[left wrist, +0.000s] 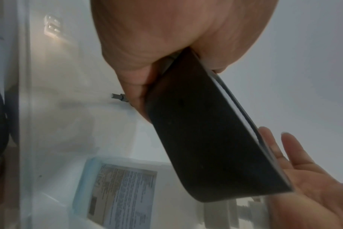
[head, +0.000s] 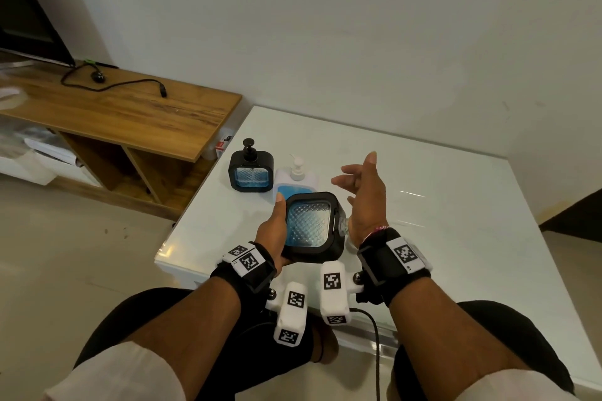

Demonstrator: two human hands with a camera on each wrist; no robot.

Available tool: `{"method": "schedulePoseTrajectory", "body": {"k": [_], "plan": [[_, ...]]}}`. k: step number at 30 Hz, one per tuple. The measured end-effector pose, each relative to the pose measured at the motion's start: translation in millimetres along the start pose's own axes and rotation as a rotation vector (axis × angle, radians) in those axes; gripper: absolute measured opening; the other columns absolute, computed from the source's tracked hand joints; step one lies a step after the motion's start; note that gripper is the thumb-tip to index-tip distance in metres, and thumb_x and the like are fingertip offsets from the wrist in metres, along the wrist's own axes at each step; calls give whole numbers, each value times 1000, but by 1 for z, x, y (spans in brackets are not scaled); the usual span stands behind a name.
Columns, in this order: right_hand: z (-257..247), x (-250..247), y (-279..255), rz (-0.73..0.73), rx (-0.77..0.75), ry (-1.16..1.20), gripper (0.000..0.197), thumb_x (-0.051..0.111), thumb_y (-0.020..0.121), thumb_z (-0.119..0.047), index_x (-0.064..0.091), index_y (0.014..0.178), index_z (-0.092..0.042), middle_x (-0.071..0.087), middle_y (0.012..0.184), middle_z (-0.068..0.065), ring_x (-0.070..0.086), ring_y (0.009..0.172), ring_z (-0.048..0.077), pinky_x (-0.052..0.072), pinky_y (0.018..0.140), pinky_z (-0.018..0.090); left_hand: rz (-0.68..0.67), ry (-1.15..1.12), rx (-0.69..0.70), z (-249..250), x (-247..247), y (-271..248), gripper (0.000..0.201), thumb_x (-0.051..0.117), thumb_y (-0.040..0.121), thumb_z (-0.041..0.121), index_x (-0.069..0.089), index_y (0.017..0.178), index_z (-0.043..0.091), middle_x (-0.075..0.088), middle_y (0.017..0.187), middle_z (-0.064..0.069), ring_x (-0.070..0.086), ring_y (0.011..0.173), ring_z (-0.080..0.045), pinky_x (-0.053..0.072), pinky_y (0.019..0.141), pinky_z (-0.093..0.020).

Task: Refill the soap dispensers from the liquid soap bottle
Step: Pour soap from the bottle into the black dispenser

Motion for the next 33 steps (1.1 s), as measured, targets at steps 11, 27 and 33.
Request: {"method": "schedulePoseTrajectory", "body": {"k": [11, 27, 33], "plan": [[-3, 0, -2, -35, 84, 28, 62, 24, 99, -60, 64, 104, -13, 72, 95, 9, 62, 104, 19, 36, 76, 33, -2, -15, 3, -1, 0, 0, 68, 44, 95, 73, 60, 133, 19, 70, 123, -17, 69, 109, -38, 58, 92, -59], [-3, 2, -6, -29, 10, 23, 57, 28, 100, -57, 63, 104, -12, 72, 90, 7, 64, 100, 19, 38, 76, 31, -1, -9, -3, 1, 1, 2, 71, 44, 94, 74, 59, 135, 17, 69, 124, -16, 69, 109, -38, 59, 90, -57], [3, 2, -7, -28, -46, -34, 54, 31, 100, -56, 63, 101, -12, 71, 87, 7, 65, 94, 18, 38, 79, 31, -6, -8, -5, -1, -2, 4, 73, 44, 94, 74, 59, 136, 17, 70, 124, -16, 69, 109, -38, 58, 91, -58]]}}
Point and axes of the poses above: each hand's wrist, its own y-axis towards the middle knuckle, its own x-axis out of the palm, z = x × y, the point moved 5 cm from there along y, towards the middle knuckle
